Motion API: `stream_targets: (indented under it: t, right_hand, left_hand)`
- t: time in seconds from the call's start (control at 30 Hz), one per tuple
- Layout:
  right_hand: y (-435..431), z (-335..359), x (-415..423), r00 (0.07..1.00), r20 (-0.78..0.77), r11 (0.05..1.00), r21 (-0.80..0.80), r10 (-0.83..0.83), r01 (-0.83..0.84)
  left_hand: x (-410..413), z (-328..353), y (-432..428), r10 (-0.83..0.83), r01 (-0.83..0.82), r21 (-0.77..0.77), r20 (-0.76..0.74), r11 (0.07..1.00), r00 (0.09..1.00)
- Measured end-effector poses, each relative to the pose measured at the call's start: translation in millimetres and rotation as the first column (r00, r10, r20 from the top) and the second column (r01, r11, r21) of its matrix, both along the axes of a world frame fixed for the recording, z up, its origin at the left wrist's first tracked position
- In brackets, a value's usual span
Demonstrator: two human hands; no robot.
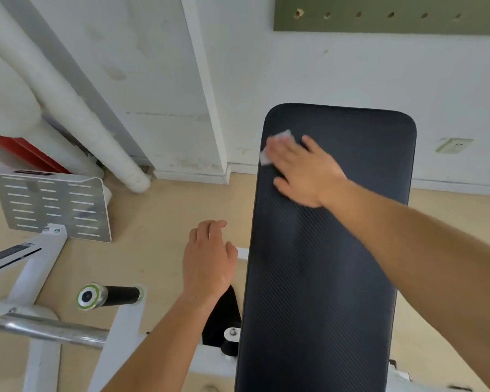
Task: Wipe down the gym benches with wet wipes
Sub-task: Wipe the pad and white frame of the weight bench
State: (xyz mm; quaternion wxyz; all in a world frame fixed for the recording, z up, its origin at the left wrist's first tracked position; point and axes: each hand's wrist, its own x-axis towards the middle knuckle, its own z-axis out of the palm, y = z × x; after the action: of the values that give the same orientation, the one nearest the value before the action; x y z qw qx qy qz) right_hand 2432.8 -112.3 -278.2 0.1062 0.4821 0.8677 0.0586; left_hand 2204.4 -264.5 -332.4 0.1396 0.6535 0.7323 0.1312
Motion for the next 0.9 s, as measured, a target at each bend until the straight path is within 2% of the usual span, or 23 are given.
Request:
stream_targets:
  t: [0.07, 0.13, 0.2, 0.3, 0.33, 0.37, 0.4, 0.43, 0.47, 0.53, 0.57, 0.6, 0.83, 0.87, 0.9]
  right_hand:
    - [7, 4, -4, 0.993, -0.050, 0.994, -0.017, -0.108, 0.108]
    - [-20, -14, -5, 0.984, -0.101, 0.989, -0.021, -0.147, 0.145]
    - [-72, -38, -3, 0.982, -0.155, 0.994, -0.017, -0.111, 0.110]
    - [-133, -46, -2, 0.969, -0.246, 0.993, -0.120, -0.035, 0.006]
    - [-138, -43, -2, 0.961, -0.275, 0.988, -0.152, -0.036, -0.007]
    - [-139, -35, -4, 0.945, -0.303, 0.967, -0.251, -0.123, 0.045]
    - [-138, -23, -8, 0.894, -0.330, 0.904, -0.397, -0.302, 0.159]
    - [-137, -14, -11, 0.788, -0.381, 0.822, -0.506, -0.483, 0.260]
    - [-138, -3, -13, 0.634, -0.459, 0.753, -0.574, -0.622, 0.323]
    - [-146, 19, -16, 0.290, -0.614, 0.679, -0.662, -0.734, 0.317]
    - [-152, 28, -17, 0.177, -0.640, 0.662, -0.696, -0.748, 0.278]
    - [-159, 37, -17, 0.111, -0.646, 0.652, -0.722, -0.755, 0.231]
    - [-194, 73, -22, 0.011, -0.641, 0.637, -0.760, -0.767, 0.126]
    - [-198, 78, -22, 0.022, -0.648, 0.645, -0.753, -0.761, 0.133]
    - [-203, 85, -22, 0.076, -0.663, 0.666, -0.730, -0.744, 0.150]
  left_hand:
    - [3, -1, -4, -0.016, 0.016, -0.009, 0.000, 1.000, 1.000]
    - [3, 1, -12, -0.041, 0.041, -0.012, 0.000, 0.999, 0.999]
    - [3, 6, -20, -0.051, 0.051, -0.003, 0.006, 0.999, 0.999]
    - [2, 21, -32, -0.067, 0.067, -0.018, 0.006, 0.998, 0.998]
    - [1, 27, -35, -0.072, 0.072, -0.028, 0.005, 0.997, 0.997]
    - [0, 34, -39, -0.068, 0.068, -0.041, 0.011, 0.997, 0.998]
    - [0, 41, -42, -0.057, 0.058, -0.054, 0.022, 0.997, 0.998]
    - [0, 49, -46, -0.042, 0.044, -0.065, 0.039, 0.997, 0.998]
    - [1, 57, -51, -0.028, 0.032, -0.071, 0.059, 0.997, 0.998]
    - [4, 72, -59, -0.016, 0.024, -0.072, 0.111, 0.997, 0.994]
    - [7, 79, -62, -0.020, 0.031, -0.075, 0.139, 0.997, 0.990]
    - [9, 85, -65, -0.035, 0.047, -0.075, 0.161, 0.996, 0.986]
    - [36, 123, -68, -0.169, 0.201, -0.029, 0.428, 0.979, 0.888]
    - [39, 129, -70, -0.173, 0.192, -0.002, 0.429, 0.981, 0.887]
    - [41, 134, -73, -0.164, 0.174, 0.016, 0.426, 0.985, 0.890]
